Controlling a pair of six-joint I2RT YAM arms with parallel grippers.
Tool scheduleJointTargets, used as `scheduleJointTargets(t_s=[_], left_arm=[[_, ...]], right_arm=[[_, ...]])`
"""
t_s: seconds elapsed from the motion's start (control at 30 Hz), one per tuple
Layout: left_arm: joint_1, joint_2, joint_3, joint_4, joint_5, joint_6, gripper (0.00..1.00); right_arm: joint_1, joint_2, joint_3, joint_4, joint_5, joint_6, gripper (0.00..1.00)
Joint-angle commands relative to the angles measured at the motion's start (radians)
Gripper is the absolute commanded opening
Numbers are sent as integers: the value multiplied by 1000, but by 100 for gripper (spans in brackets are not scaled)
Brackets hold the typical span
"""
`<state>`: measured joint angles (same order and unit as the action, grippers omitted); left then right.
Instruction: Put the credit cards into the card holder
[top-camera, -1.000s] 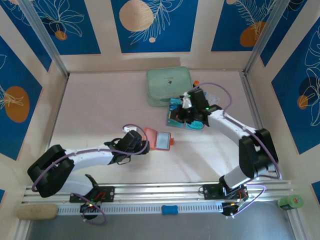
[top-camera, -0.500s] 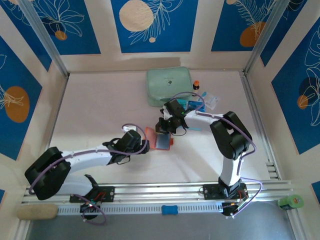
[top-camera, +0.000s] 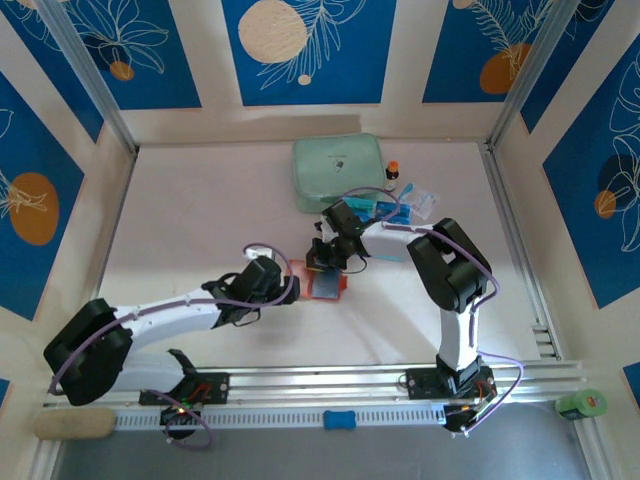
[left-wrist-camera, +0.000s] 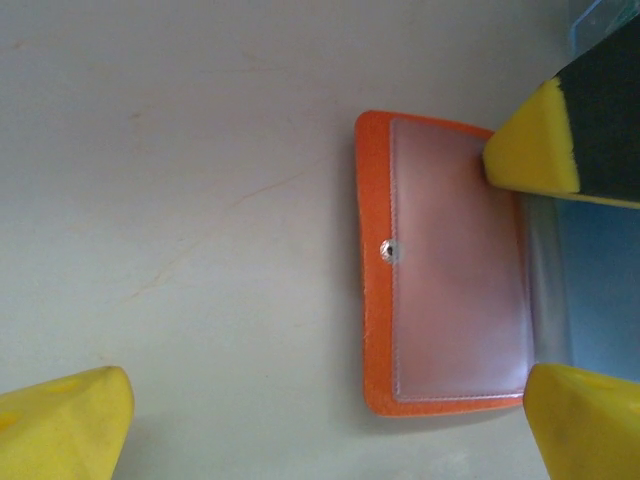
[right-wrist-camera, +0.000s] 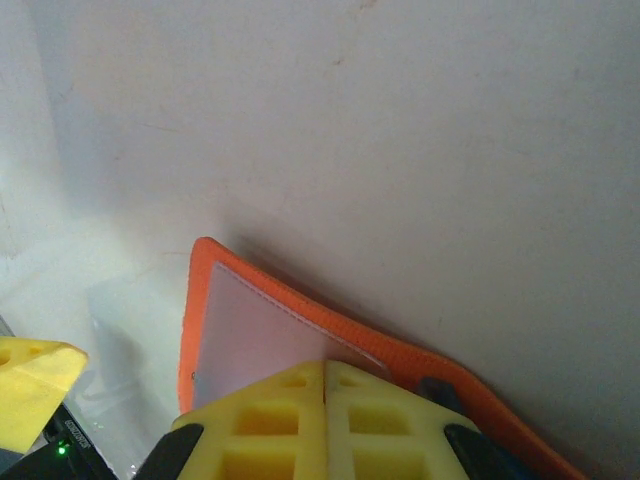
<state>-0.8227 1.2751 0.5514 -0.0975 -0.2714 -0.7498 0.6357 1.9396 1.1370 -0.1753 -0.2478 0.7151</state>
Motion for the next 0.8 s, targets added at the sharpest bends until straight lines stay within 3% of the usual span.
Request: scheduleJointTargets(t_s=[0.0,0.37,0.53,0.77], left_arm=[[18,33,39,-14,-20,32,100],[39,162,56,28,-3,76,100],[39,149,18,41,-4,58,100],[39,161,1,56,4,47,100]], right_arm=[[7,14,8,-4,-24,10,0],[6,-6,9,-3,-49,14,0],[-24,-106,42,-71,-41,-46,0],[-80,-201,200,-327,149,-333,33]])
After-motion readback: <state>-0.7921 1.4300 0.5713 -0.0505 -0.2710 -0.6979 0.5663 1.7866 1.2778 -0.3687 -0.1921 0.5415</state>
